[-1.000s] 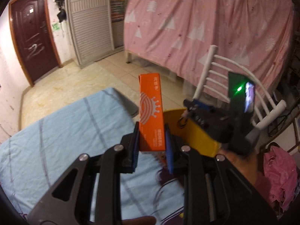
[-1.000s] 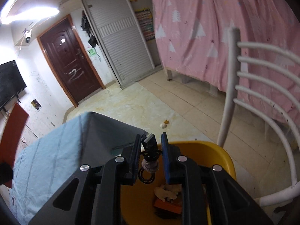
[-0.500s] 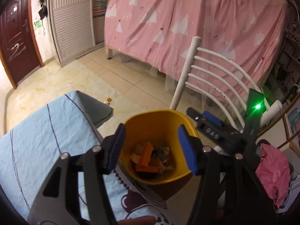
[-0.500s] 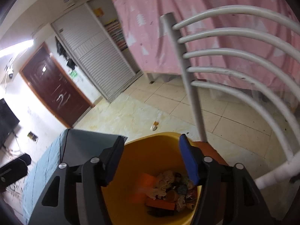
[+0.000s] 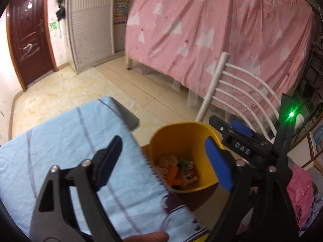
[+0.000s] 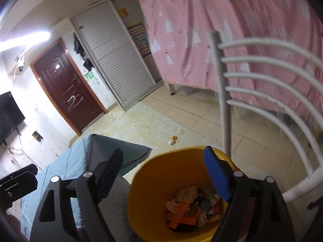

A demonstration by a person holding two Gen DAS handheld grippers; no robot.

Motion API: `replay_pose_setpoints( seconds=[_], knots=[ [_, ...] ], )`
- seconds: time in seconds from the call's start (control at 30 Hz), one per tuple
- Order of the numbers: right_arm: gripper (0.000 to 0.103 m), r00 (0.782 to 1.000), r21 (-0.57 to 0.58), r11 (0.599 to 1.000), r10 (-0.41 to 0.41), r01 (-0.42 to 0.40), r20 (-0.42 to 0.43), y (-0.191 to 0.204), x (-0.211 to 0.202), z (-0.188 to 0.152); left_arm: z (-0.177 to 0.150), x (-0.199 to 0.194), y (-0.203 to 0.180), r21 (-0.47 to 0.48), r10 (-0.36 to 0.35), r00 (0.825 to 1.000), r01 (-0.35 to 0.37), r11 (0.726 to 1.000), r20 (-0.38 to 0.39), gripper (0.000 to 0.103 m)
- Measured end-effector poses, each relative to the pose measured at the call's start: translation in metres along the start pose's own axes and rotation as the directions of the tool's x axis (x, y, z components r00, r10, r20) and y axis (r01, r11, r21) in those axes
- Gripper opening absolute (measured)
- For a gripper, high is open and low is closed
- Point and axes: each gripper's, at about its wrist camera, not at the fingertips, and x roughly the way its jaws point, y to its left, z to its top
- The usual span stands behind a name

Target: Collect trash

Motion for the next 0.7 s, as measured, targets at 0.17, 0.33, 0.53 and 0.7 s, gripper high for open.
replay_pose_setpoints(
  seconds=[0.17, 0.33, 0.53, 0.7],
  knots=[
    [0.094, 0.998, -0.128, 0.991, 0.042, -0.036, 0.051, 0.063, -0.019, 0.004, -0.010, -0.026, 0.034, -0.017, 0.085, 0.993, -0.084, 0.996, 0.078, 0.093],
    [0.094, 0.989, -0.222, 0.969, 0.127, -0.109, 0.072, 0.124, -0.031, 0.001, -0.027, -0.055, 0.082, -0.084, 0.198, 0.971, -0.187, 0.979, 0.136, 0.096],
    [0.094, 0.978, -0.353, 0.917, 0.207, -0.186, 0.022, 0.208, -0.026, -0.020, -0.049, -0.088, 0.144, -0.164, 0.317, 0.937, -0.293, 0.942, 0.149, 0.096],
    [0.094, 0.969, -0.408, 0.883, 0.248, -0.232, -0.013, 0.254, -0.027, -0.037, -0.070, -0.120, 0.192, -0.241, 0.386, 0.909, -0.344, 0.908, 0.155, 0.096]
  ],
)
